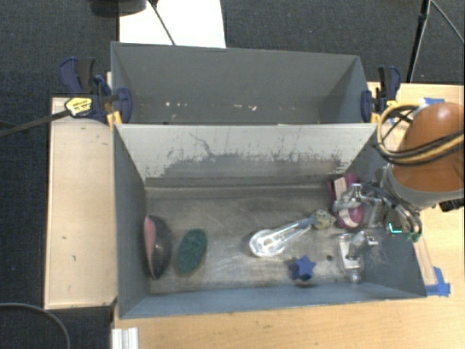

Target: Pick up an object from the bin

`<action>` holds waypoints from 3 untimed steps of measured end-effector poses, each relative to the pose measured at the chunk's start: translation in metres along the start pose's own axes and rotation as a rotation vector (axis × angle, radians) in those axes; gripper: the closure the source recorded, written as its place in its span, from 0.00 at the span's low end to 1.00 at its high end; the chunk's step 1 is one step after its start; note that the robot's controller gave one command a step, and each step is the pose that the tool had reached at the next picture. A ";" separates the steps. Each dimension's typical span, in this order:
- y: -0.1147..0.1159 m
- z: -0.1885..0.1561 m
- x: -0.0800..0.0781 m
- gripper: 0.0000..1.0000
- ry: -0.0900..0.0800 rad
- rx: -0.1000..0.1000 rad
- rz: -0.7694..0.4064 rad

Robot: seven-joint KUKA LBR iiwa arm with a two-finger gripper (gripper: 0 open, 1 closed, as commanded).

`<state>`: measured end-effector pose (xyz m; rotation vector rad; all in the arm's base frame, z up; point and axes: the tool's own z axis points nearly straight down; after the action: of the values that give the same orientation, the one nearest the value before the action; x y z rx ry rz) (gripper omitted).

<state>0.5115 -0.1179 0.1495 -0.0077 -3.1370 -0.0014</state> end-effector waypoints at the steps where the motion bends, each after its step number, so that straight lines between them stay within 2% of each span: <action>1: 0.062 0.063 0.010 0.00 -0.002 -0.002 -0.172; 2: 0.126 0.070 0.017 0.00 -0.007 -0.001 -0.217; 3: 0.168 0.074 0.027 0.00 -0.021 0.006 -0.263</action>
Offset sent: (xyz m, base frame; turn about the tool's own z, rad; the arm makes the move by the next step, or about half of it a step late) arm -0.0092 0.0594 -0.0612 -0.1737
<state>0.4848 0.0506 0.0755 0.4069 -3.1322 0.0065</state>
